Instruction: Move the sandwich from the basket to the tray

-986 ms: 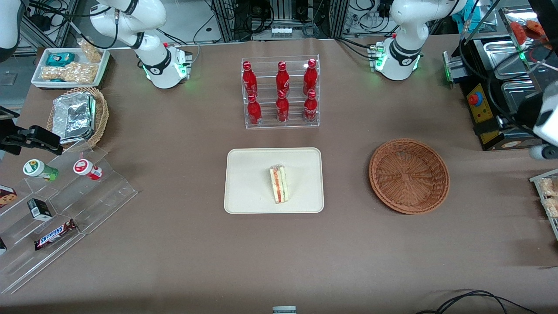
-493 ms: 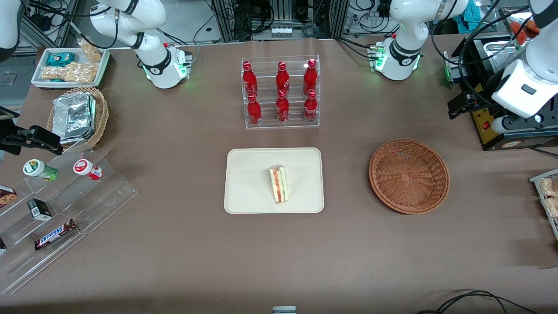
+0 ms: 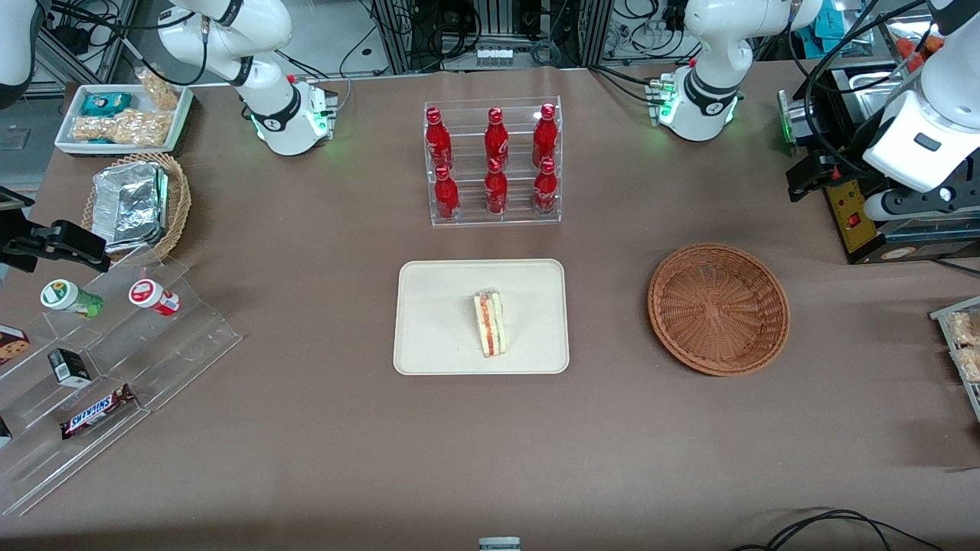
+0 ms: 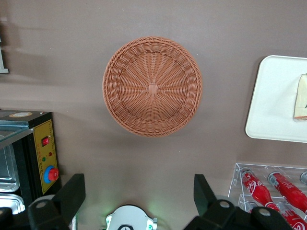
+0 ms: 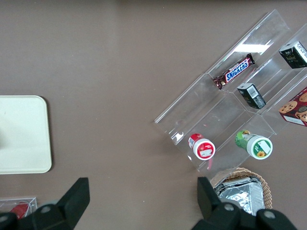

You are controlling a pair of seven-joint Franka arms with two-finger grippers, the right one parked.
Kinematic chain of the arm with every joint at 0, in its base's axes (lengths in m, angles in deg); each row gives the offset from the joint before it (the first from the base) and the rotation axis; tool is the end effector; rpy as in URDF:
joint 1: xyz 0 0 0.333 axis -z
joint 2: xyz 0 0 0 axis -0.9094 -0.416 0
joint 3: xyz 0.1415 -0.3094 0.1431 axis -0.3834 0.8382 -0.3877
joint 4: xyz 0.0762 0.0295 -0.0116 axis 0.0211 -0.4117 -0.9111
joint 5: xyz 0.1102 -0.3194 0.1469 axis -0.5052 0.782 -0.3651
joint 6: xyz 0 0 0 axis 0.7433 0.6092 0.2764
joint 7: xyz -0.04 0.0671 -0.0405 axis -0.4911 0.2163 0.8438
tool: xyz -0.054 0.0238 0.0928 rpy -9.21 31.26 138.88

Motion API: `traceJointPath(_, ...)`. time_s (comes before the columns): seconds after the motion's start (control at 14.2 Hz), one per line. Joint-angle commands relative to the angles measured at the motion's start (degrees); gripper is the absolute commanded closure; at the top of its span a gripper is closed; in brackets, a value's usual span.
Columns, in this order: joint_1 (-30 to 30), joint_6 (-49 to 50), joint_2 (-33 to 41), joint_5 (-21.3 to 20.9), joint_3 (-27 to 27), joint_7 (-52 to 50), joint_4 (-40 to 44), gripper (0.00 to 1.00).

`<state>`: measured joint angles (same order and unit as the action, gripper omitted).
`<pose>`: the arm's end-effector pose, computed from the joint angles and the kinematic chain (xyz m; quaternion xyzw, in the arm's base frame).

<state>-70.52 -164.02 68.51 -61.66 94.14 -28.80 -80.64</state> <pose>0.4983 -0.0683 0.6844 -0.9973 -0.0425 0.0572 0.0199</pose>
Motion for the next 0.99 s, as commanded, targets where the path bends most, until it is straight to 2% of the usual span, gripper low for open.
traceJointPath(0.0,-0.5,-1.0,-0.6,-0.4,0.3,0.6,0.0,0.0)
traceJointPath(0.92,-0.4,-1.3,-0.8,-0.5,-0.1,-0.1,0.6,0.0)
